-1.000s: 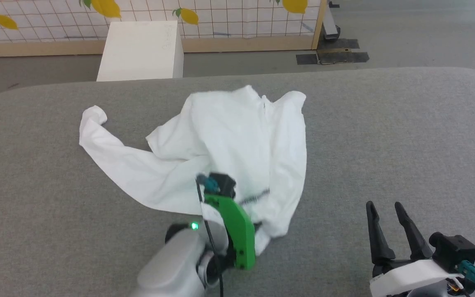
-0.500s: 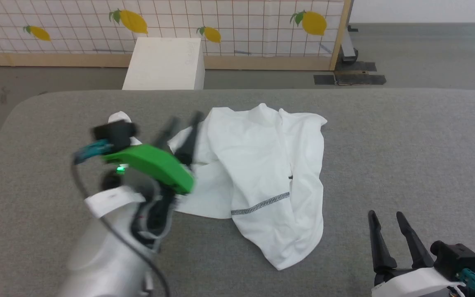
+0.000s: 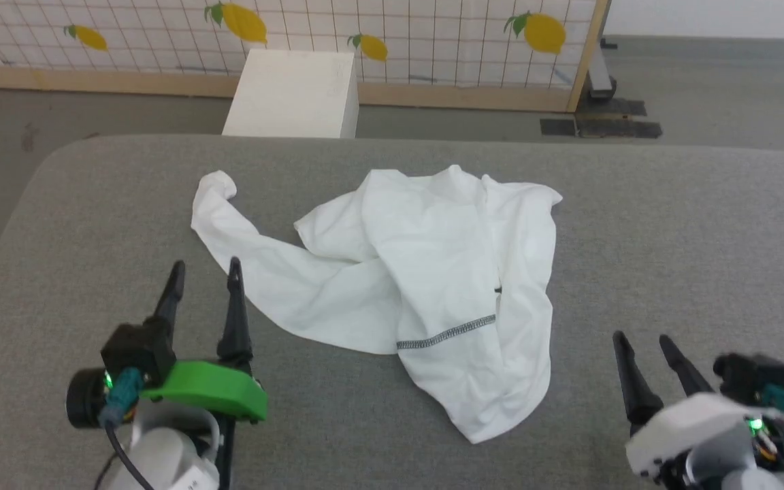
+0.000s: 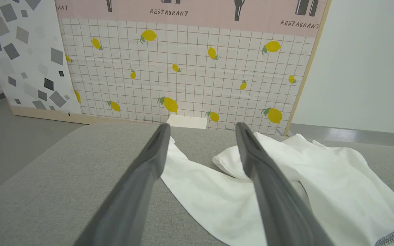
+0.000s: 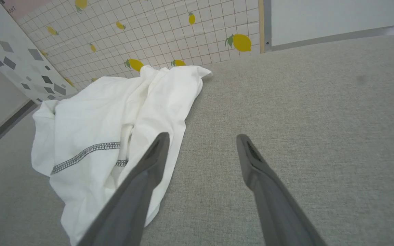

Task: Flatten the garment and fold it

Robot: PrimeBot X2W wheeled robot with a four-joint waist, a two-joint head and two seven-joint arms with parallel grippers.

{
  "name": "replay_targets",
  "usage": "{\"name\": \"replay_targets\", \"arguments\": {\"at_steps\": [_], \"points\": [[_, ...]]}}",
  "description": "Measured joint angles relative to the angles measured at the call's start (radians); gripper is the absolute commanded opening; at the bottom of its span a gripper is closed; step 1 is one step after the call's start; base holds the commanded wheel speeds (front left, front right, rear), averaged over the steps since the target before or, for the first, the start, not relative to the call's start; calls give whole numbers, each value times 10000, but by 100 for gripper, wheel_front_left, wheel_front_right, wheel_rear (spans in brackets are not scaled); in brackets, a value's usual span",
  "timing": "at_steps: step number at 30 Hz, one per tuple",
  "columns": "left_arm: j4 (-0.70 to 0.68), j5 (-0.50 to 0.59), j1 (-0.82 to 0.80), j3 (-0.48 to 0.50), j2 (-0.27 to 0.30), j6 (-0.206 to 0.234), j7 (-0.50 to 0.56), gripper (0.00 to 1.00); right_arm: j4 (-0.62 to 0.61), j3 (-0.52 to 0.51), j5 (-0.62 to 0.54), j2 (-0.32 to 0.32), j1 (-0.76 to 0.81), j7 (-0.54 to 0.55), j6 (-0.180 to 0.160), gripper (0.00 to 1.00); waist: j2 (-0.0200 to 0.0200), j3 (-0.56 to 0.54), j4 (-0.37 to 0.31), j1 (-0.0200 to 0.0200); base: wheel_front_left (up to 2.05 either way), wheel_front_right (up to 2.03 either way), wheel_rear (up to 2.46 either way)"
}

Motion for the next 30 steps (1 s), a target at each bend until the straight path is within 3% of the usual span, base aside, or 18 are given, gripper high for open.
{"name": "replay_targets", "arguments": {"at_steps": [6,10,14,18,19,20,21,26,30], "points": [[-508,431,391,449,-732,-42,0,100,531,299,-1160,-4,-2200,3016,0,100,0,545,71,0,0,0,0],[-493,646,348,506,-1122,-430,2,100,1553,903,-2545,-4,-3794,5122,0,100,0,927,198,0,0,0,0],[-389,951,124,418,-1494,-848,0,100,2713,1239,-3195,-104,-4598,6320,0,100,0,1222,500,0,0,0,0],[-236,1083,-39,454,-1687,-1137,0,100,3432,1503,-3152,-155,-4795,6799,0,100,0,1464,818,0,0,0,0],[-167,1089,-41,481,-1739,-1200,2,100,3499,1480,-3087,-174,-4891,6796,0,86,0,1521,901,0,0,0,0],[-102,1091,-39,514,-1789,-1262,0,100,3540,1486,-3018,-203,-4983,6727,0,7,0,1574,969,0,0,0,0],[-44,1091,-36,558,-1833,-1346,2,100,3563,1498,-2894,-222,-5040,6589,0,0,0,1629,1016,0,0,0,0],[71,1179,-15,752,-1912,-1570,0,100,3467,1390,-2171,-412,-5097,5783,6,0,0,1720,979,1,0,0,0],[174,1350,-13,911,-1962,-1703,0,100,2890,320,-1724,-1373,-5079,5292,4,0,0,1585,809,1,0,0,0]]}}
